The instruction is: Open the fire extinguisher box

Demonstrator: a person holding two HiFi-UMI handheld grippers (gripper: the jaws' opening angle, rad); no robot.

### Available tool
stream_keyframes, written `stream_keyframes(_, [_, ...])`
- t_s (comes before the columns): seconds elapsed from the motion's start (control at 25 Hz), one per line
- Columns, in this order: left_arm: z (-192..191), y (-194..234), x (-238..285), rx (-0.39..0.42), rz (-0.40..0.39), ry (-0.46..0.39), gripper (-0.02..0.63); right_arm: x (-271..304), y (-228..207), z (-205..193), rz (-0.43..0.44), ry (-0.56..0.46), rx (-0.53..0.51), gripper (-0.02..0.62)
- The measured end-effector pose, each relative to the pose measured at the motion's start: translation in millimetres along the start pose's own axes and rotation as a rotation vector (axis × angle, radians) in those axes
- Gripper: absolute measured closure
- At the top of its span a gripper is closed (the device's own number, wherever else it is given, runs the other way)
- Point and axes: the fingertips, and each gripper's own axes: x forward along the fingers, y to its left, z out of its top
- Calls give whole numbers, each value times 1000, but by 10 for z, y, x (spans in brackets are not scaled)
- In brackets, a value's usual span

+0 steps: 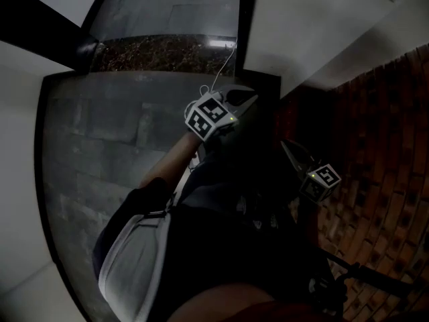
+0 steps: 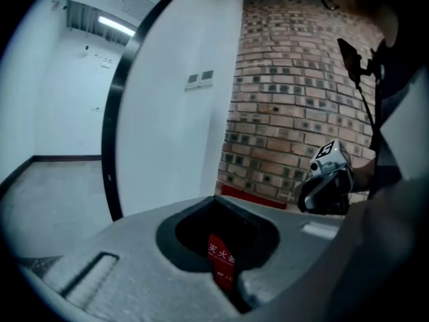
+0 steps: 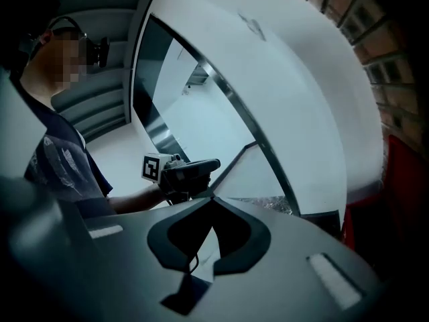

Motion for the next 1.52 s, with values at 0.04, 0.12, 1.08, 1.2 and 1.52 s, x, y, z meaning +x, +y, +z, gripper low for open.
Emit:
stream_keyframes(0.04, [-25,144,-104,-16,13,-12,606,149,78,49,4,8,6,595])
stream_keyframes(0.12, [-55,430,-304,-21,36,-26,606,455,189,106,22,36,1,595])
stream_keyframes(1.08, [-386,1959,-2358,-241,416,-120,606,3021,1050,384,484,303,-185,597])
stream_keyframes(1.2, [-326,2186,-2371,-251,480,-100,606,3228,976,523,525,307,-160,600])
stream_keyframes(1.52, [0,2770,-2019,-245,569,-60,606,3590,446,962,543,321,-215,600])
